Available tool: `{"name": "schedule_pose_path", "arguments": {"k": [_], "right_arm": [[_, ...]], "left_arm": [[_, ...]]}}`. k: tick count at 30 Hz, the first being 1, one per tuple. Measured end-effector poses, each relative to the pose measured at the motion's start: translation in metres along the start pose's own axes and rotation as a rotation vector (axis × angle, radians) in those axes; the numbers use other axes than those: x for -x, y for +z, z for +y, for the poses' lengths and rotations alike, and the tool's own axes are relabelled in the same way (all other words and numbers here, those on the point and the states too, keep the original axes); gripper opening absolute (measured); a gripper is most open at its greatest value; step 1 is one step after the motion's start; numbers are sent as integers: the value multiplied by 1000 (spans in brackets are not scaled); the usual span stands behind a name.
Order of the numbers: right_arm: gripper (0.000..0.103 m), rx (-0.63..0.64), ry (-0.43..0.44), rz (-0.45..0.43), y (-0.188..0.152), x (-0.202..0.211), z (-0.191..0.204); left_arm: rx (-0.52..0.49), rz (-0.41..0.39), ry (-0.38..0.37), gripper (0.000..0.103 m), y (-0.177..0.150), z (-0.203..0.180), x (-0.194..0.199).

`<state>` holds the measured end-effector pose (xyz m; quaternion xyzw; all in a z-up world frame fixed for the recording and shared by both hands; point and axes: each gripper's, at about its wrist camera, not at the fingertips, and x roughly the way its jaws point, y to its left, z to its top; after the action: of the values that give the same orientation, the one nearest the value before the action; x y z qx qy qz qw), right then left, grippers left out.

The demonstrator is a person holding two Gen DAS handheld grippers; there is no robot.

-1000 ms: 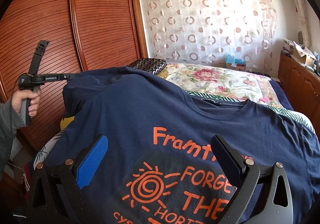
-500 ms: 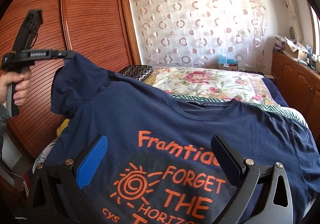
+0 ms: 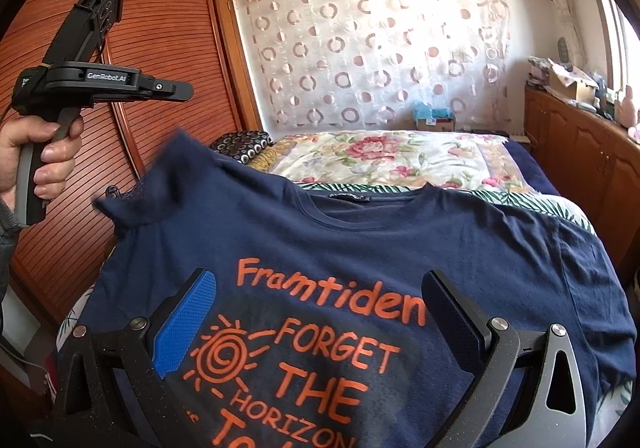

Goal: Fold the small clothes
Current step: 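Fold the grasped side over toward the shirt's center, open left tool, then move the right tool to the opposite side edge and grasp it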

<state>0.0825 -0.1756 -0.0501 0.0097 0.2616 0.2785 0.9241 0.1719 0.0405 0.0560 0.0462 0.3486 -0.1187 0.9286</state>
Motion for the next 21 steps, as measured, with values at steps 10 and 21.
{"name": "schedule_pose_path", "arguments": {"k": [10, 21], "right_arm": [[103, -4, -13, 3, -1, 7, 0], [103, 11, -68, 18, 2, 25, -11]], "left_arm": [[17, -15, 55, 71, -40, 19, 9], [64, 1, 87, 71, -102, 22, -1]]}}
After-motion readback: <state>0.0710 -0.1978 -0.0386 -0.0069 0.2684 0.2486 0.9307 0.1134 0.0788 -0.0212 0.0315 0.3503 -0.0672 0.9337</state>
